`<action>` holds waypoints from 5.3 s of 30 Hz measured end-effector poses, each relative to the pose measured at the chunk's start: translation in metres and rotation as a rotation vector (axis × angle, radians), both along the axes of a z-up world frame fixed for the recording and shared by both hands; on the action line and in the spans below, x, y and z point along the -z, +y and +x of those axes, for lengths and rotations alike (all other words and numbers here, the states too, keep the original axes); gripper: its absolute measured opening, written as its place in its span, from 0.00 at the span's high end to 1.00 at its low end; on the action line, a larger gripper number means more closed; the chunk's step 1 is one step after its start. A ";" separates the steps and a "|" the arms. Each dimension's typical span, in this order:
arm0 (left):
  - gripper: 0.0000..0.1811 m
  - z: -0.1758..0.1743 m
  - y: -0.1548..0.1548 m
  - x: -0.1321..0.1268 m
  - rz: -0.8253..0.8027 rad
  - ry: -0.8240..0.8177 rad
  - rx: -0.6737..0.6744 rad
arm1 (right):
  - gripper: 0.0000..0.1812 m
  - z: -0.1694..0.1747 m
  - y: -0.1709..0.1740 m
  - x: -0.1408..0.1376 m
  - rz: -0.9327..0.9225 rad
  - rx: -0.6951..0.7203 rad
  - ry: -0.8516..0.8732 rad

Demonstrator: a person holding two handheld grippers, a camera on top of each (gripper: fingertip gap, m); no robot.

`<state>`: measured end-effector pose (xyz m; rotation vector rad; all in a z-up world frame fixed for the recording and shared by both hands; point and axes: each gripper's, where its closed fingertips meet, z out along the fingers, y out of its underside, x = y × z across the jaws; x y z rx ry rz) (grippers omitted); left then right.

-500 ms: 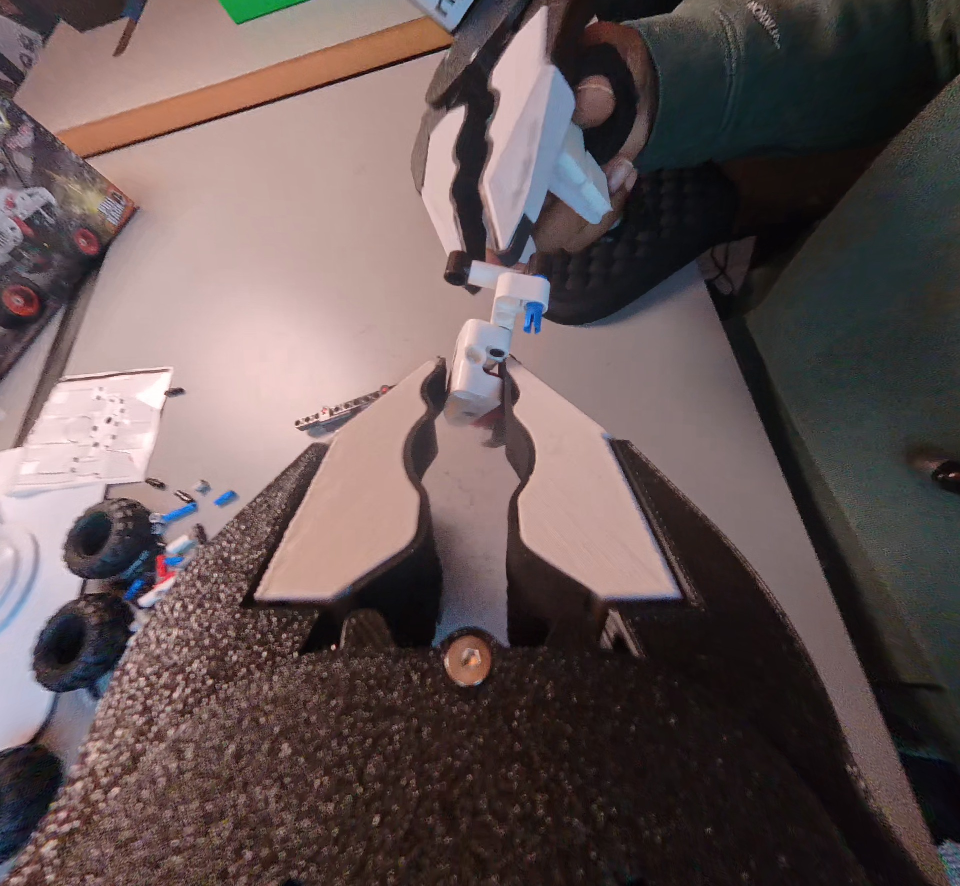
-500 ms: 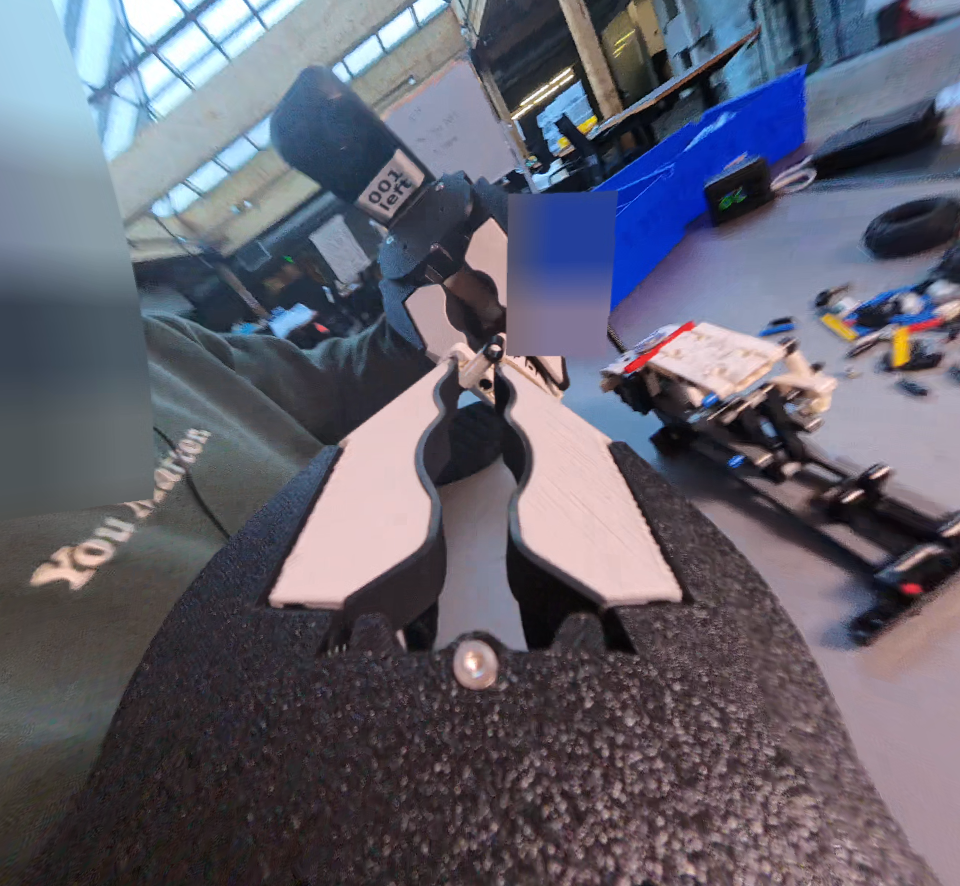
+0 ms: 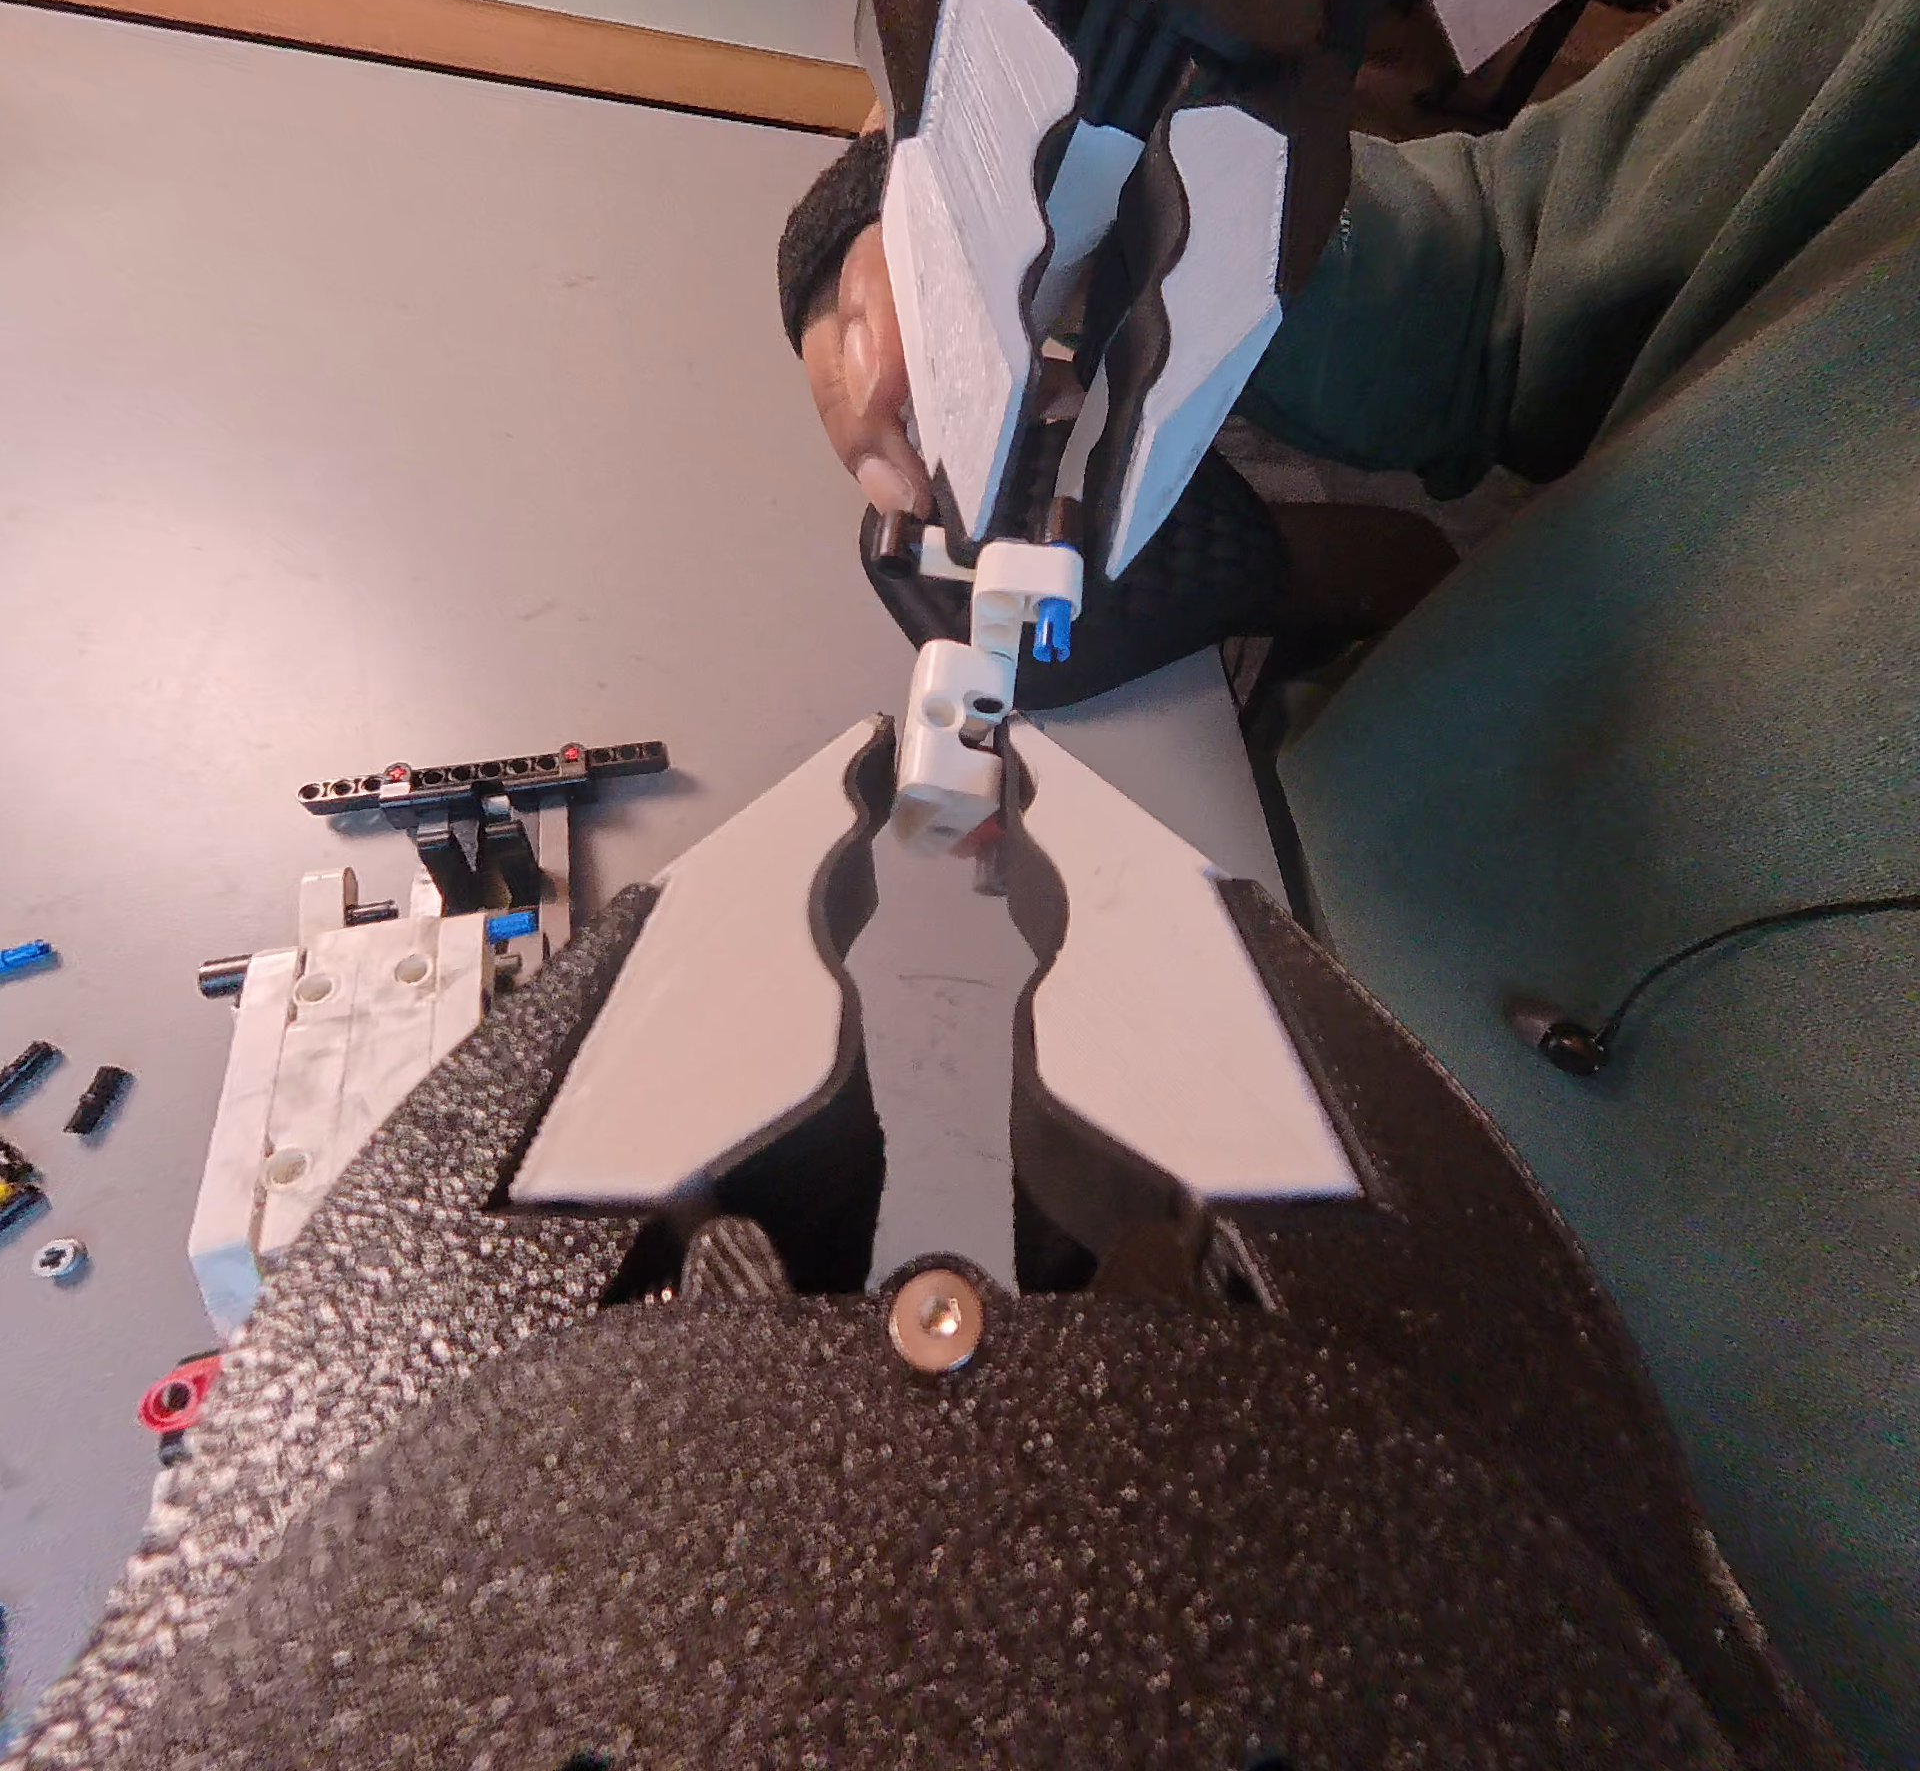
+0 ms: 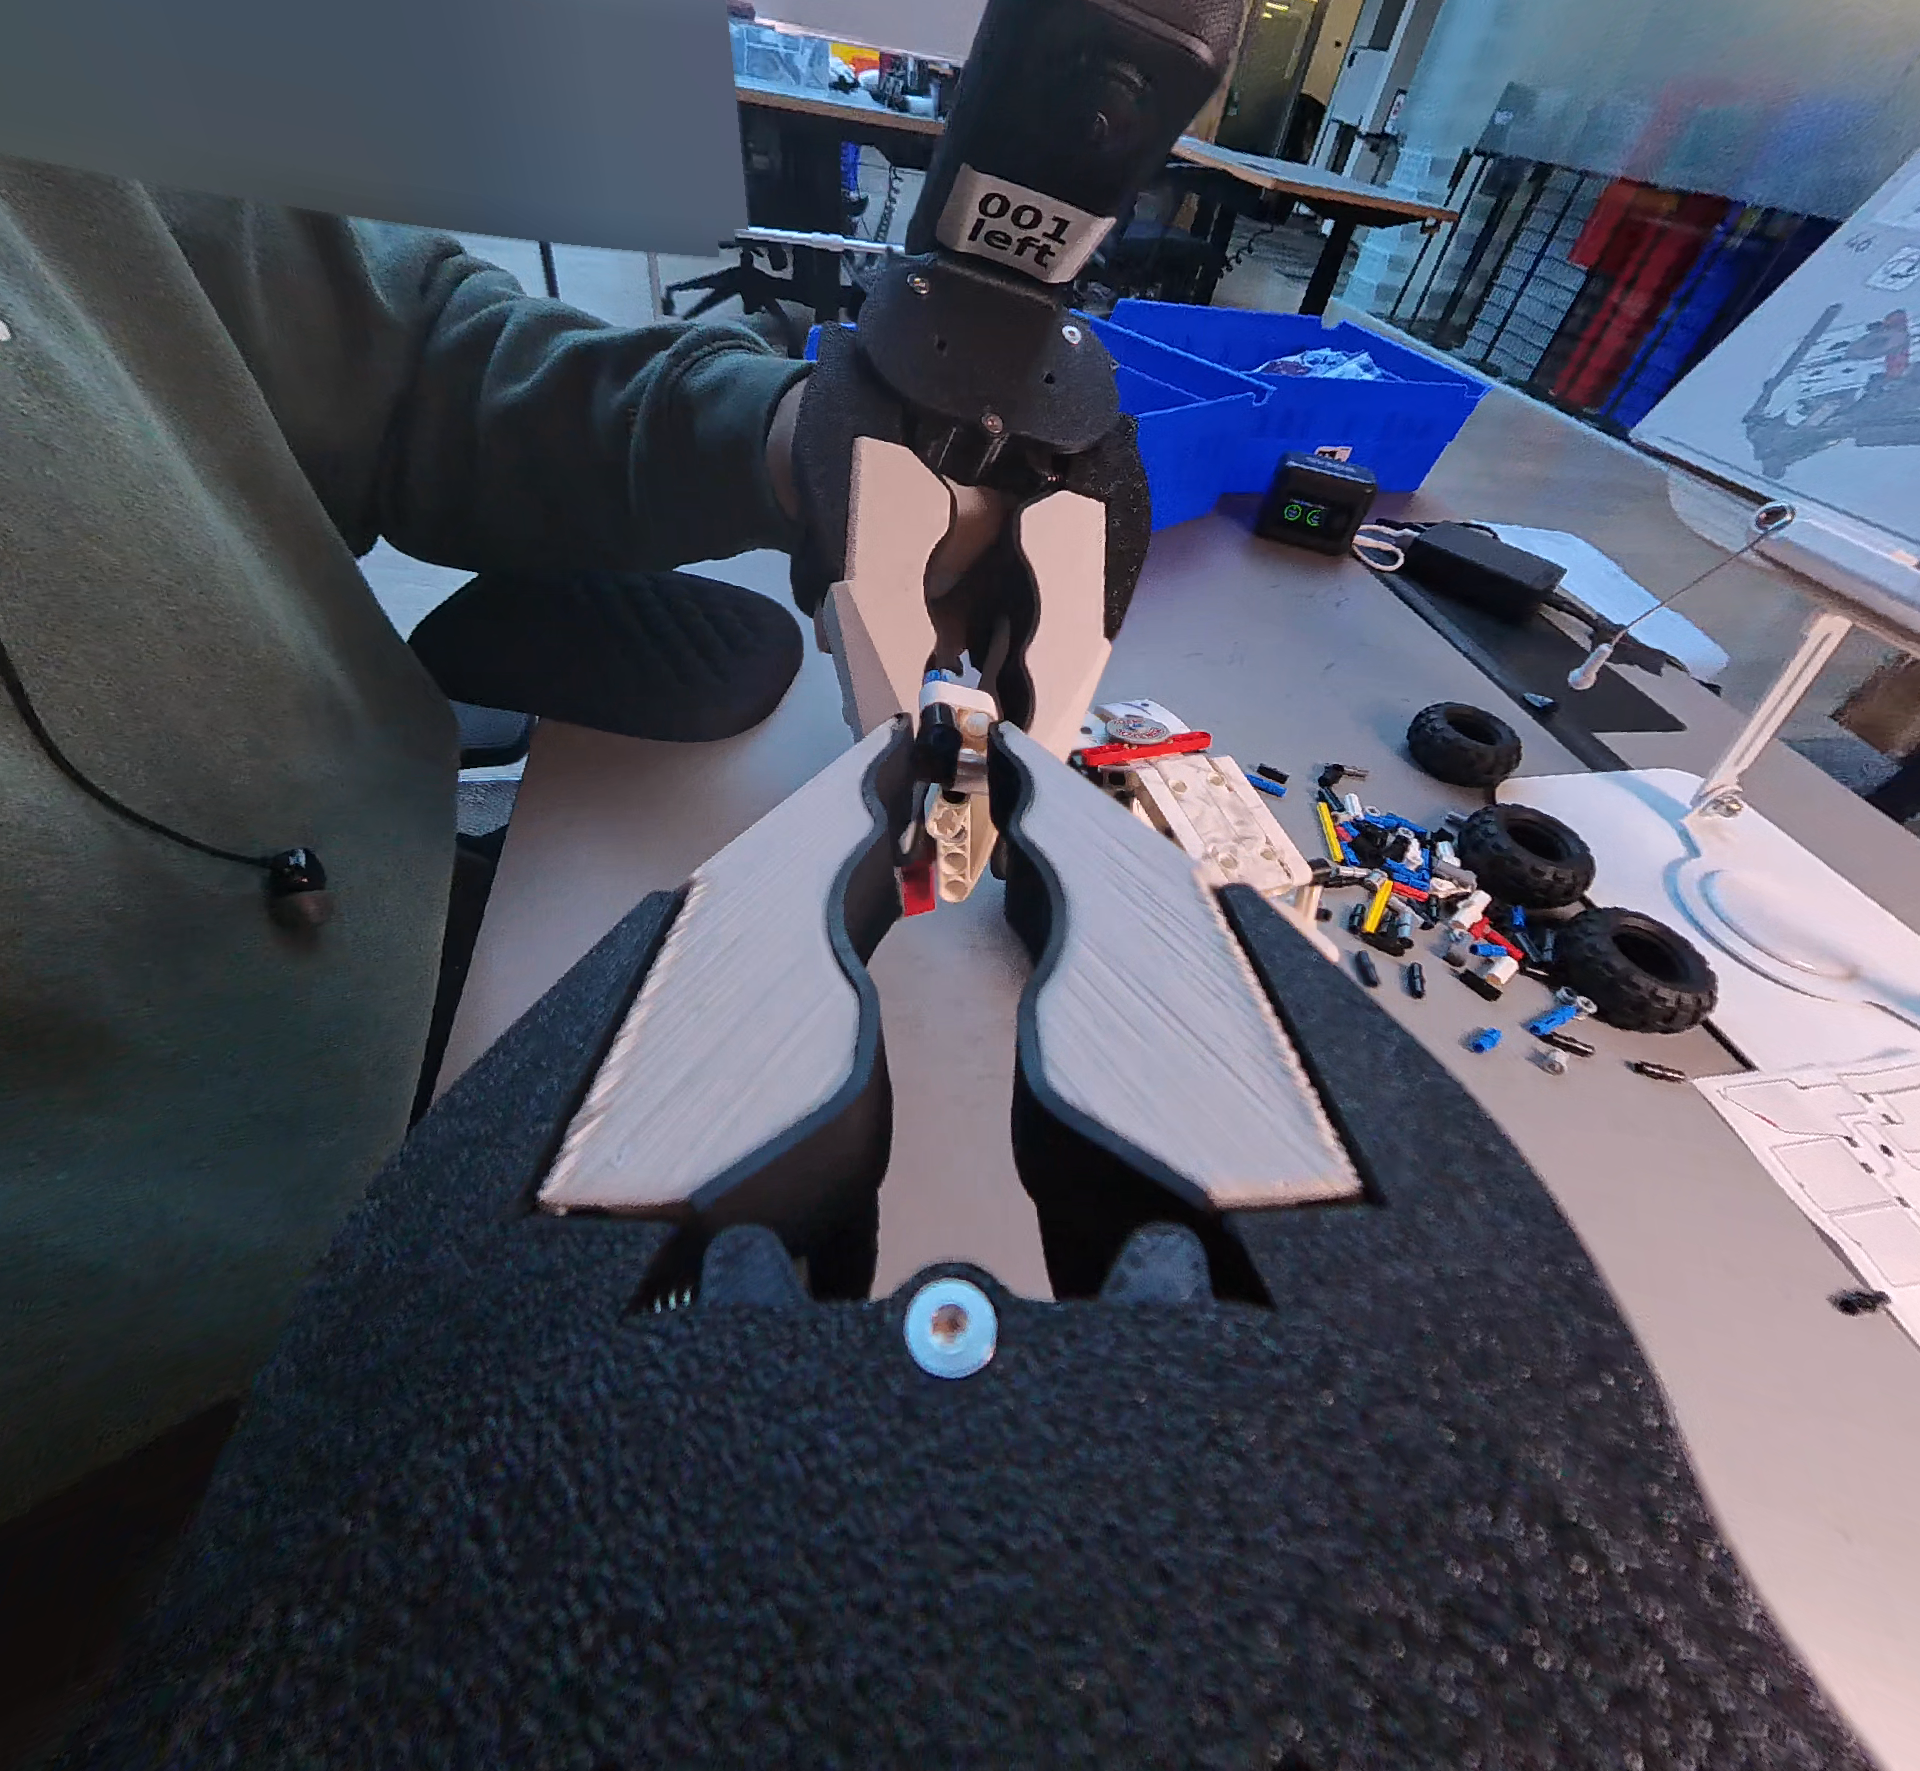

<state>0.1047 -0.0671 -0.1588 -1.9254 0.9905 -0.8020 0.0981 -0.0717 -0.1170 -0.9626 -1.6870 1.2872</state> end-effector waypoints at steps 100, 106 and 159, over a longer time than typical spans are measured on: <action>0.94 -0.062 -0.002 -0.040 0.094 -0.453 -0.198 | 0.84 -0.017 -0.010 0.146 0.358 -0.129 -0.467; 0.94 -0.049 -0.005 -0.049 0.121 -0.561 -0.111 | 0.78 -0.021 -0.001 0.045 -0.064 -0.075 -0.181; 0.69 -0.113 0.060 0.050 0.146 0.251 -0.452 | 0.75 0.010 0.170 0.079 0.230 0.657 -0.402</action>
